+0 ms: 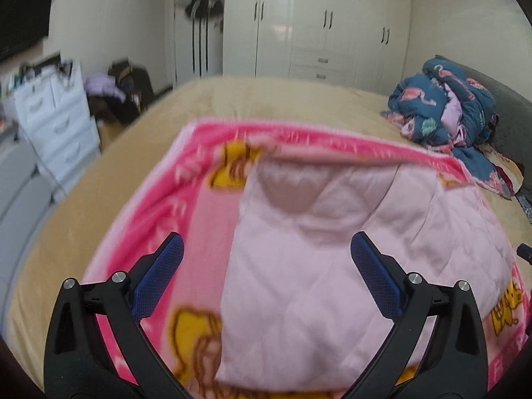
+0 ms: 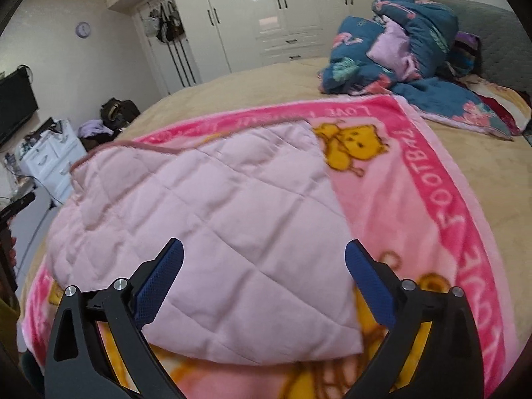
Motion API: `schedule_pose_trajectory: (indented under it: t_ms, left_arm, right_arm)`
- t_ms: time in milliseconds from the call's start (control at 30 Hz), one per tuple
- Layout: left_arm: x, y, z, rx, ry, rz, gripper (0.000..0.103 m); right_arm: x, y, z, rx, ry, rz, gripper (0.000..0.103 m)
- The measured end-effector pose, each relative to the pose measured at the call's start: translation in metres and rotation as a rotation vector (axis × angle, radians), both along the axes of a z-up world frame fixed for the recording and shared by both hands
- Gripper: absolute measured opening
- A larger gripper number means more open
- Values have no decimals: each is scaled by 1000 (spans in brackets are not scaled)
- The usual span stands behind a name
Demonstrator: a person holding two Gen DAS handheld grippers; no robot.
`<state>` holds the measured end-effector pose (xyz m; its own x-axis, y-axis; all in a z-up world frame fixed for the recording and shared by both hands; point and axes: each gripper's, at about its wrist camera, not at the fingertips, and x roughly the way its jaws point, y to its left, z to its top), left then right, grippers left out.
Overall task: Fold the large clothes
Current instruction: 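Grasp the folded jacket edge with the left tool while the right tool grasps it too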
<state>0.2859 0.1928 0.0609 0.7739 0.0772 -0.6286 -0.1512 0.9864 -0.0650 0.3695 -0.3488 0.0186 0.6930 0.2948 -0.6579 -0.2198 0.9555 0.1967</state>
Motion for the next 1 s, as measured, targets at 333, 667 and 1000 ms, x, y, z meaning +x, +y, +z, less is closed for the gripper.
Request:
schedule_pose_trajectory:
  t_ms: [333,667,1000]
  left_arm:
    - [-27,22,-77,-170,123,-61,94]
    - [-14,7,-84,-196,127,-113,80]
    - [-23,-18,-52,-34,27,-109,16]
  right_arm:
    - [11,-10,-29,-32,47,-2,97]
    - [27,0,-44,-37,68,53,83]
    - [-2,7,-20,-70,-78,65,23]
